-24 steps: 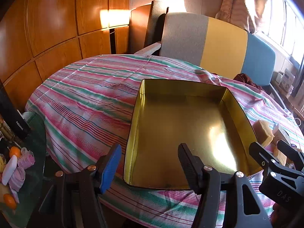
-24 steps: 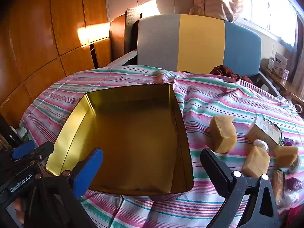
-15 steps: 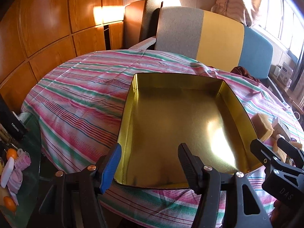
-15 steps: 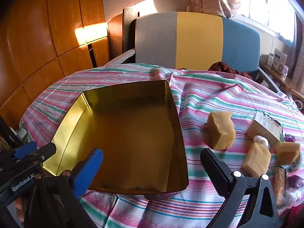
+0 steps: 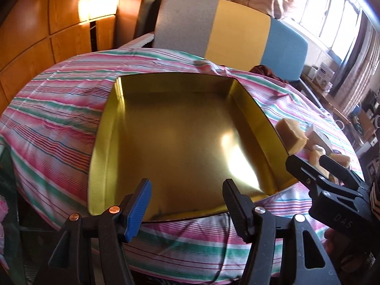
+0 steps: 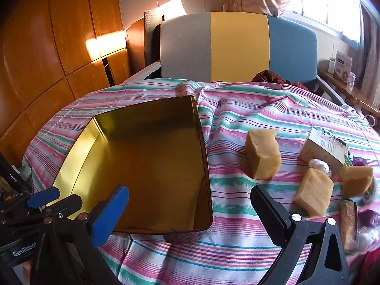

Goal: Organize objects
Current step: 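Move both tools from the gold tray toward the scattered sponges, then grasp the yellow sponge with the left tool while the right tool grasps the tan sponge, then carry the yellow sponge over the gold tray and open the left tool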

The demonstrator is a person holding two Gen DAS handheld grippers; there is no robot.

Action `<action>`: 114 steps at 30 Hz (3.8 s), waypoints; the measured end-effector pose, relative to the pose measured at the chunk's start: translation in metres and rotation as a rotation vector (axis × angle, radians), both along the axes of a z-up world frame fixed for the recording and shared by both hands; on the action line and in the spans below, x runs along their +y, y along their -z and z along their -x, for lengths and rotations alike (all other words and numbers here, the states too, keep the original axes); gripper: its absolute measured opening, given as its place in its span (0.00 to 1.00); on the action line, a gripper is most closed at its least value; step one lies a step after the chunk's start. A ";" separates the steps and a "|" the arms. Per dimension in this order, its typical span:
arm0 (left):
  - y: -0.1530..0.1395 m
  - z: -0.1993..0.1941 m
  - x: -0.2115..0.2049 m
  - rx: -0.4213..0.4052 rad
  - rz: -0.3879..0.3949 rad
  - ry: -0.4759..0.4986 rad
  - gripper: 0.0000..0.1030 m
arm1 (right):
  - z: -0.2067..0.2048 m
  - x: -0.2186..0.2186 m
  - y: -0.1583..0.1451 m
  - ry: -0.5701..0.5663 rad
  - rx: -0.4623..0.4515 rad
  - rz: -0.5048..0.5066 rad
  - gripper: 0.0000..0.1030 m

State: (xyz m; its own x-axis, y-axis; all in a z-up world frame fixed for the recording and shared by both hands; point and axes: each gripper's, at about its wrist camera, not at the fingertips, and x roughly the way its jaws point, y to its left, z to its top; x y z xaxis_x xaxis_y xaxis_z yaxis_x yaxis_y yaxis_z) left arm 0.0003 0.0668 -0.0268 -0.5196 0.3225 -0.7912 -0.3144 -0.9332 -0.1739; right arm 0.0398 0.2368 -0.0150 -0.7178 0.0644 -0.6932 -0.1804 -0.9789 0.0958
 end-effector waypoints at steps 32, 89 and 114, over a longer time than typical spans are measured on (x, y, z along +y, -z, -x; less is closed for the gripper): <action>-0.009 -0.026 0.197 -0.113 -0.009 0.602 0.63 | -0.169 0.299 -0.027 0.665 0.139 0.243 1.00; -0.002 -0.040 0.157 -0.086 -0.087 0.586 0.53 | -0.034 0.255 0.019 0.369 -0.249 -0.181 0.97; -0.015 0.061 0.017 -0.087 -0.095 0.125 0.54 | -0.042 0.267 0.009 0.398 -0.135 -0.095 0.61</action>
